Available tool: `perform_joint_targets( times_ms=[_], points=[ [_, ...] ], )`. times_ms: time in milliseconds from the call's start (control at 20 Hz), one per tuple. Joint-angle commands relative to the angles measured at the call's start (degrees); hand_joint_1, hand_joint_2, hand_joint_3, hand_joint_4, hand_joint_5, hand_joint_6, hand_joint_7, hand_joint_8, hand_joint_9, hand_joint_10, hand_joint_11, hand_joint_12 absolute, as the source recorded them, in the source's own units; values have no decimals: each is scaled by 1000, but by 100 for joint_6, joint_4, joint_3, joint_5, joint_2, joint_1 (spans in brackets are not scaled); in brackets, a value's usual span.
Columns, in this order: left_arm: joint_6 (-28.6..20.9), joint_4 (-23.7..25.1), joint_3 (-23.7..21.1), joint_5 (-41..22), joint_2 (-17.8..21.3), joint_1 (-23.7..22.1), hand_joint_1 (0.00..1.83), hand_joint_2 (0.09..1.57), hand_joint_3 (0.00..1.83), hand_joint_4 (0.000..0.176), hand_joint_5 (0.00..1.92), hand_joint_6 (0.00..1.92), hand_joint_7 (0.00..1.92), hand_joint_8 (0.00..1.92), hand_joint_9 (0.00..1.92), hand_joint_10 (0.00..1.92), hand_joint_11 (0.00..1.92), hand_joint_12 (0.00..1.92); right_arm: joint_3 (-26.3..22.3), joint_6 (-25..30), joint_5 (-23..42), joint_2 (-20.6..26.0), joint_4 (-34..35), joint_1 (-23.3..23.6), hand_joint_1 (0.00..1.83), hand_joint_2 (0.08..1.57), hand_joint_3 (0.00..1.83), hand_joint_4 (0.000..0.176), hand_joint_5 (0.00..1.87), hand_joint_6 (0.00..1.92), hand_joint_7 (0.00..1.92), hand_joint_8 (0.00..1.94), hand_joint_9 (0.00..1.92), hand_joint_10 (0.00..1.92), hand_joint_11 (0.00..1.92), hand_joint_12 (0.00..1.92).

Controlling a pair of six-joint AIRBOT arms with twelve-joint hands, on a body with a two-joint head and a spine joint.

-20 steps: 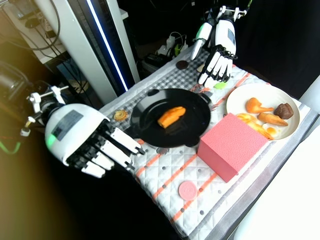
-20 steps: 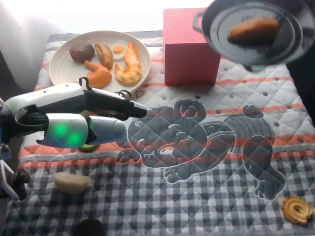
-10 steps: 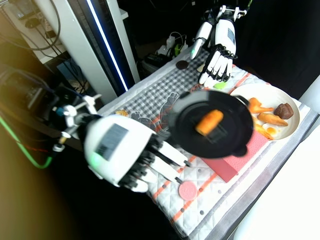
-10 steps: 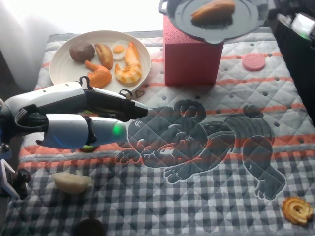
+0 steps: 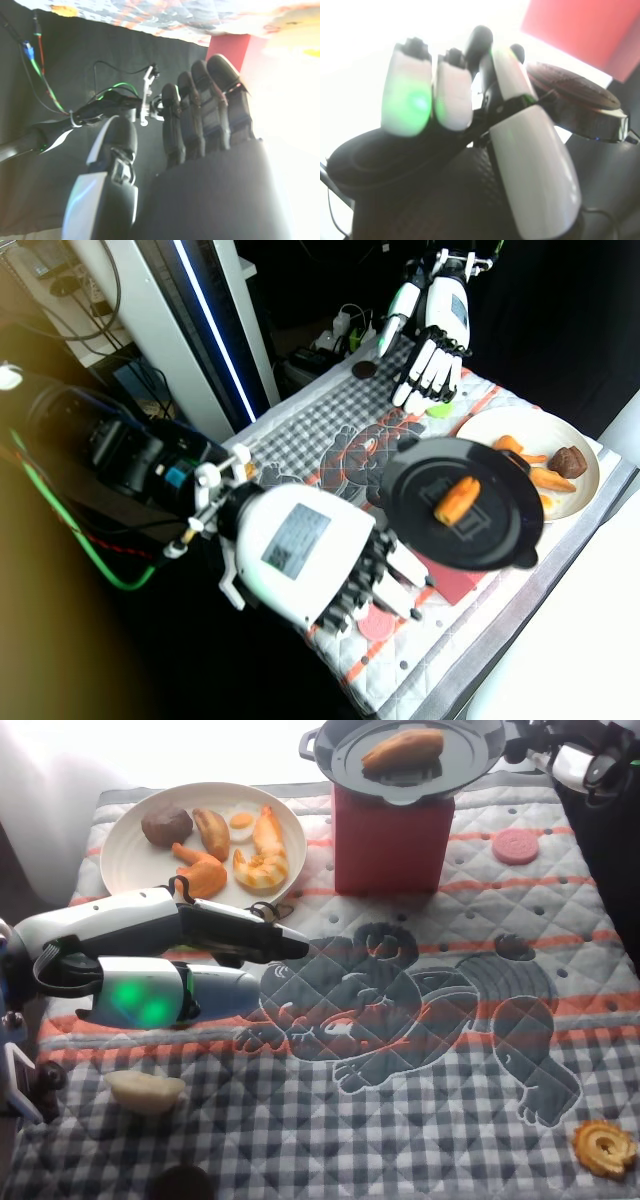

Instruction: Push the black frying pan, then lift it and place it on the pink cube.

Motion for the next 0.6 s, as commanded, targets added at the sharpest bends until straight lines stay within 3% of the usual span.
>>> perform_joint_targets(
  times_ms=[0, 400, 450, 550],
  points=[
    [-34, -153, -9, -687, 46, -80, 445, 1340, 0, 0, 492, 4, 433, 2, 333, 270, 0, 1297, 49, 29, 584, -34, -116, 135, 1414, 1292, 0, 0, 1252, 1921, 1477, 1941, 1615, 1921, 1654, 1921],
    [-40, -152, 10, -700, 17, -102, 501, 1324, 0, 0, 495, 2, 444, 3, 367, 247, 0, 1335, 325, 29, 232, -206, 9, 149, 1534, 1233, 0, 0, 1289, 1921, 1488, 1941, 1609, 1921, 1650, 1921],
    [-62, -153, 15, -717, 16, -101, 476, 1335, 2, 0, 490, 5, 424, 4, 353, 241, 0, 1321, 331, 29, 174, -206, 17, 148, 1433, 1237, 0, 0, 1138, 1921, 1300, 1941, 1466, 1921, 1529, 1921],
    [-66, -161, 20, -724, 15, -100, 450, 1339, 3, 0, 476, 2, 417, 1, 343, 232, 0, 1313, 328, 29, 114, -207, 20, 131, 1288, 1241, 0, 0, 993, 1921, 1173, 1941, 1340, 1921, 1413, 1921]
  ],
)
